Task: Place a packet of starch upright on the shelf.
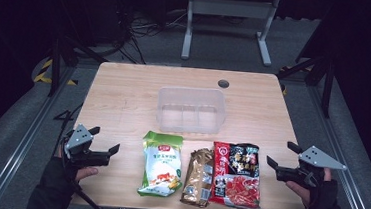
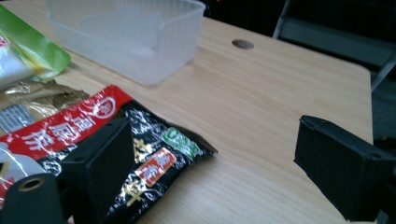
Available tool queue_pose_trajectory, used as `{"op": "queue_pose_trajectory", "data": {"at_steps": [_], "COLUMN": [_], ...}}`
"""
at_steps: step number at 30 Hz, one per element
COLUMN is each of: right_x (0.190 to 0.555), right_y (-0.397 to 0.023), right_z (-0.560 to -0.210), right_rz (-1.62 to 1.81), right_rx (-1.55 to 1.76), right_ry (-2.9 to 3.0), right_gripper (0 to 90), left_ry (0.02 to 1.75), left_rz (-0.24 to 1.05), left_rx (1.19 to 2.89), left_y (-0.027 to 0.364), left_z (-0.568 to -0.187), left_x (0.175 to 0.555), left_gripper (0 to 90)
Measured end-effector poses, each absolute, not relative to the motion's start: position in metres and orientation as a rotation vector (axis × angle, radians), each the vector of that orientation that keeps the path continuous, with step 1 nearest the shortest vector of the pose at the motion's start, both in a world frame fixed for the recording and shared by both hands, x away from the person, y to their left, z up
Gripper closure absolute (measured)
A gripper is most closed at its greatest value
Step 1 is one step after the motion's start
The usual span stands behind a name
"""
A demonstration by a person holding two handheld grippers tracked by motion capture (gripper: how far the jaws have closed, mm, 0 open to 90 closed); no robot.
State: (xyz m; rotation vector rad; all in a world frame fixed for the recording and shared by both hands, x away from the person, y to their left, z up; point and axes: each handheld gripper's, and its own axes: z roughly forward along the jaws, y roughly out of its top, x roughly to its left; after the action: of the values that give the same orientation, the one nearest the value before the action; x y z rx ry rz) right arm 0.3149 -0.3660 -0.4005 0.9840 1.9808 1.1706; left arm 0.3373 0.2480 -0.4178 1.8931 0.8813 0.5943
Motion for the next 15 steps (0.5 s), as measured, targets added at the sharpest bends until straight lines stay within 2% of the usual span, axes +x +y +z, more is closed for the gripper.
{"op": "queue_pose_trajectory", "data": {"at_steps": [7,15], "right_x": [0.316,0.322], "right_y": [-0.354,-0.344], "right_z": [-0.403,-0.410], "right_rz": [1.108,1.061], "right_rx": [0.954,0.946], "right_ry": [2.025,2.086], "right_gripper": [12.8,13.2], "left_ry": [0.800,0.814], "left_rz": [0.432,0.283], "left_rx": [1.906,1.961], "left_y": [0.228,0.206], "left_z": [-0.418,-0.430], "left_x": [0.333,0.345], "left_gripper": [5.7,5.3]}}
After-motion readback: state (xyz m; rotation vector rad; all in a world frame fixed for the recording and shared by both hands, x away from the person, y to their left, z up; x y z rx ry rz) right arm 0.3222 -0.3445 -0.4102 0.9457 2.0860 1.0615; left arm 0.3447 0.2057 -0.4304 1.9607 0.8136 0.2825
